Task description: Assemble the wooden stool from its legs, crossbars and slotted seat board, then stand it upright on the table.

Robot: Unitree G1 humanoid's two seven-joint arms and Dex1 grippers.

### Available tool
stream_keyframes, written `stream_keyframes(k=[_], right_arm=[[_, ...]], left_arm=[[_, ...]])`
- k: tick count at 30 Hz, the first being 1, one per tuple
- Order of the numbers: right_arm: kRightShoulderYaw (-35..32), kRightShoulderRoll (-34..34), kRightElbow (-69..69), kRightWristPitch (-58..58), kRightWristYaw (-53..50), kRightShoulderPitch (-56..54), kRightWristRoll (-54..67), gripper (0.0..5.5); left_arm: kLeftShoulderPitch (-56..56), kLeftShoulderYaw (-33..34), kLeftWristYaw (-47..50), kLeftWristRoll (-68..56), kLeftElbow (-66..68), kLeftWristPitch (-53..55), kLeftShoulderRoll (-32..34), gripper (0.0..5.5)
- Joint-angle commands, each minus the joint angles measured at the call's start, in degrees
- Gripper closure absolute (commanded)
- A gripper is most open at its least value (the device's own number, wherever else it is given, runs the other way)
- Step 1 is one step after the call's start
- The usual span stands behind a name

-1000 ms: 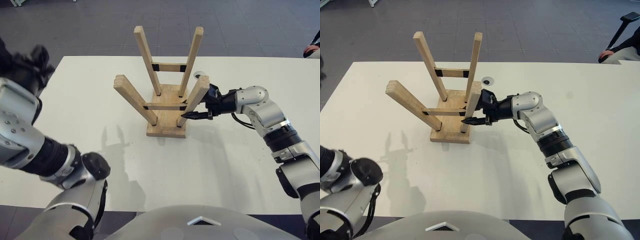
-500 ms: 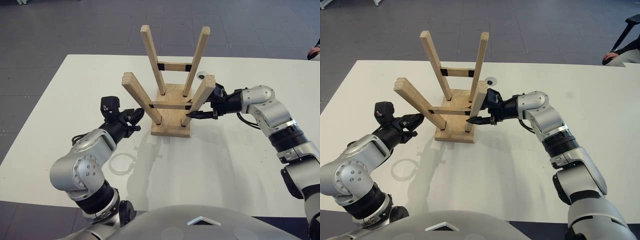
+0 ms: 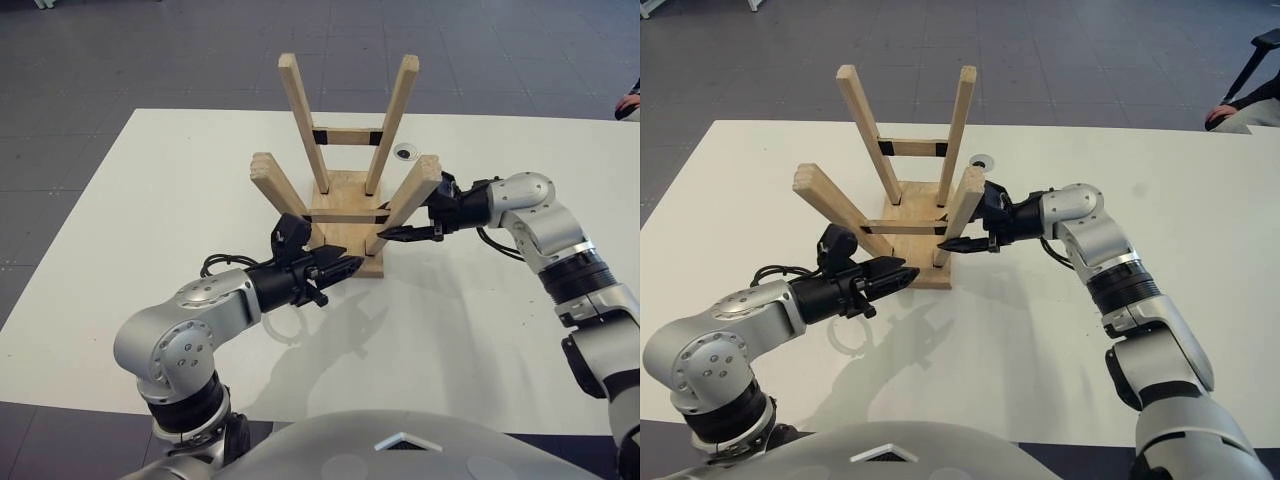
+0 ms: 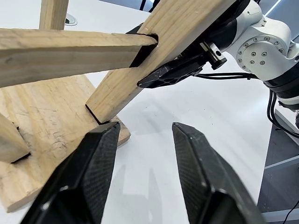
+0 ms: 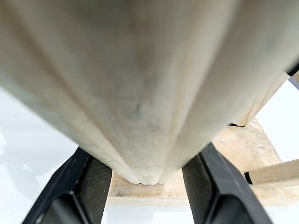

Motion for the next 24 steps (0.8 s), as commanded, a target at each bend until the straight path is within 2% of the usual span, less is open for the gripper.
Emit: stream_keyframes(k=[1,2,3,9,13,16,18,20,24], right_arm=[[1.4,-0.7,3.1,7.4,2.9,5.8,-3.2,3.47],[0.9,-0.4,2.9,7.7,2.8,5.8,-3.3,3.47],[0.4,-0.2,2.7,7.8,2.1,5.9,-3.5,3.08],[-2.7,1.7,1.1,8.8,0.8,7.2,-5.9,1.83],[-5.9,0.4,1.1,8.0,-2.3,7.8,-8.5,1.01],[-9.4,-4.0,0.1,10.0,-6.4,8.9,-11.2,1.01],[-14.7,-5.1,0.1,12.3,-13.5,8.2,-11.8,1.01],[-20.1,-4.3,-3.3,15.6,-20.5,7.8,-10.6,1.01],[-25.5,-0.6,-18.2,24.7,-29.5,10.6,-7.1,1.01]], left_arm=[[0.3,-1.0,0.9,-0.7,0.9,-1.4,1.2,3.39],[0.5,-1.3,1.1,-0.8,0.9,-1.6,1.3,3.39],[0.6,-1.4,1.3,-1.0,0.9,-1.8,1.3,3.39],[1.1,-1.6,2.6,-2.1,0.9,-2.2,1.6,3.39],[2.0,-3.0,3.4,-2.7,-0.1,-1.9,2.4,3.39],[3.3,-9.0,3.5,-0.2,0.9,-4.3,8.6,3.39],[3.8,-13.4,6.3,3.5,1.9,-6.9,11.5,3.39],[4.0,-16.5,9.6,6.5,2.1,-9.2,11.2,3.39],[3.7,-19.9,16.3,9.4,2.2,-11.8,3.8,3.39]])
